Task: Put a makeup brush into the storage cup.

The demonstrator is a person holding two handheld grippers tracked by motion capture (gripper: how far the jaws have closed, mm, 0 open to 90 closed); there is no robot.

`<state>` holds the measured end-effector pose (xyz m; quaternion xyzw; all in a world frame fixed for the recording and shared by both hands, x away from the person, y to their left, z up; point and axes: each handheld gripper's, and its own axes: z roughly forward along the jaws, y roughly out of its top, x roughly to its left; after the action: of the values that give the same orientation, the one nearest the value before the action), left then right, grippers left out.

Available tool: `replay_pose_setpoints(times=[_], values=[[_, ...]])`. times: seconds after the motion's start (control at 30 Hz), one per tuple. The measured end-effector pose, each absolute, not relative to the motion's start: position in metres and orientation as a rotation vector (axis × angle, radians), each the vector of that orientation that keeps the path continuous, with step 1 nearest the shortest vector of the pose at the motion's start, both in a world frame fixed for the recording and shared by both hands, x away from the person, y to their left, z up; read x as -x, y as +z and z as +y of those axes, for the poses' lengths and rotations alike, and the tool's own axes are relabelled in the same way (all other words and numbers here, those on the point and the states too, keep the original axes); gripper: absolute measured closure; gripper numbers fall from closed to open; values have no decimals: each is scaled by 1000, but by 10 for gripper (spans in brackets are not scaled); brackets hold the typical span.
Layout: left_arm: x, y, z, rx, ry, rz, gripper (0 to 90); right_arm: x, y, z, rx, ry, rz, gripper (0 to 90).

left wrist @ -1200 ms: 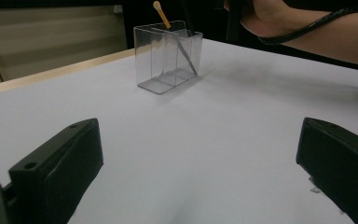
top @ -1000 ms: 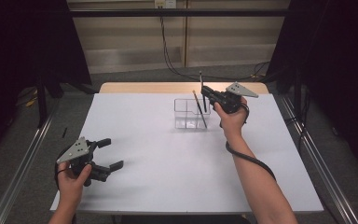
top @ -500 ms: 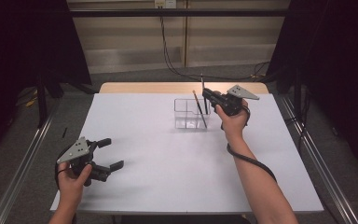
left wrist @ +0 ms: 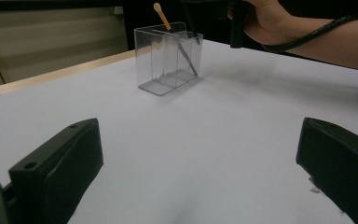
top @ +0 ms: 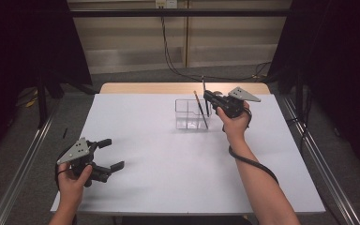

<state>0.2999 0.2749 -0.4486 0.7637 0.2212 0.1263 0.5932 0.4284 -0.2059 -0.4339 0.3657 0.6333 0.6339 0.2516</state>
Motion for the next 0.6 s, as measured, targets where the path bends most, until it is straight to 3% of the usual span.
replay_pose_setpoints(times=[0.6], values=[[-300, -448, 274, -1778, 295, 513, 3, -423, -438, -208, -997, 1706, 1737, 844]])
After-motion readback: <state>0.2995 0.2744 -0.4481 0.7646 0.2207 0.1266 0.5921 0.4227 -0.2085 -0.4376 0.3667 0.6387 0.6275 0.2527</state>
